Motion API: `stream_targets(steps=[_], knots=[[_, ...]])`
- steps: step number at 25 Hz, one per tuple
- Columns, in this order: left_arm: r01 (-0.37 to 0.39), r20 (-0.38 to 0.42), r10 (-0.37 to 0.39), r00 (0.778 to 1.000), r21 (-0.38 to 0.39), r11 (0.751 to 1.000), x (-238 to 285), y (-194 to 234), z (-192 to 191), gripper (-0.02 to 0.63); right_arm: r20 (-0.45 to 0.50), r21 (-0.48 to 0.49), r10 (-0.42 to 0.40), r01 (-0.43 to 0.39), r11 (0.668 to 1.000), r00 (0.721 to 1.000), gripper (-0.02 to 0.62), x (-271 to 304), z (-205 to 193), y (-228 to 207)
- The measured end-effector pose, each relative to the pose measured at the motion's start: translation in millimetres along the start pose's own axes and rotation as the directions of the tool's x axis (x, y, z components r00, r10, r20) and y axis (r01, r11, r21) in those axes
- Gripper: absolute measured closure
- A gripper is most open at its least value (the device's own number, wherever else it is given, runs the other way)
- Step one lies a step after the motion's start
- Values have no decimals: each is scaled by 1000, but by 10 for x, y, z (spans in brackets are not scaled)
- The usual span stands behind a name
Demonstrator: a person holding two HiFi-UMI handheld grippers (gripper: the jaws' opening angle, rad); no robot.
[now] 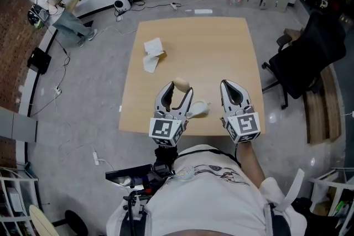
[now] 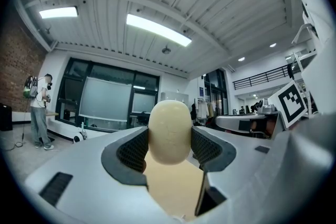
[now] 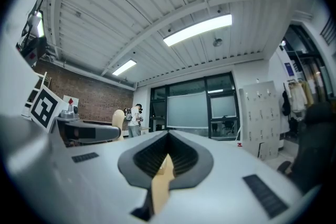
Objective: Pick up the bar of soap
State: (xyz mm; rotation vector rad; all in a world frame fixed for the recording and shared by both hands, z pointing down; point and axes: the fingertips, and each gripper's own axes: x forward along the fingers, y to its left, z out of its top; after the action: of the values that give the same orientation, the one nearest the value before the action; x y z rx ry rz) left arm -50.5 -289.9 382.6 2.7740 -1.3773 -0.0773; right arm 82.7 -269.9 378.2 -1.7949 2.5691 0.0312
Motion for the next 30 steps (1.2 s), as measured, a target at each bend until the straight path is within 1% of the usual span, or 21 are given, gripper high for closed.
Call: stream_targets(steps=[5, 12, 20, 24, 30], knots=[[3, -5, -3, 1000, -1, 1000, -2, -3, -4, 342, -9, -8, 9, -9, 1000, 1000, 592, 3, -3, 22], [9, -4, -9, 1000, 3, 1000, -4, -39, 16, 342, -7, -6, -4, 4, 1000, 1000, 592, -33, -2, 7], [6, -17, -6, 1000, 0, 1000, -10, -82, 4, 342, -19, -25, 11, -11, 1000, 1000, 592, -71, -25, 28], [11, -3, -11, 1000, -2, 1000, -12, -98, 8, 342, -18, -23, 5, -6, 1000, 1000, 592, -79, -21, 2], [7, -2, -7, 1000, -4, 1000, -26, -81, 15, 342, -25, -20, 5, -5, 1000, 1000, 592, -65, -36, 15]])
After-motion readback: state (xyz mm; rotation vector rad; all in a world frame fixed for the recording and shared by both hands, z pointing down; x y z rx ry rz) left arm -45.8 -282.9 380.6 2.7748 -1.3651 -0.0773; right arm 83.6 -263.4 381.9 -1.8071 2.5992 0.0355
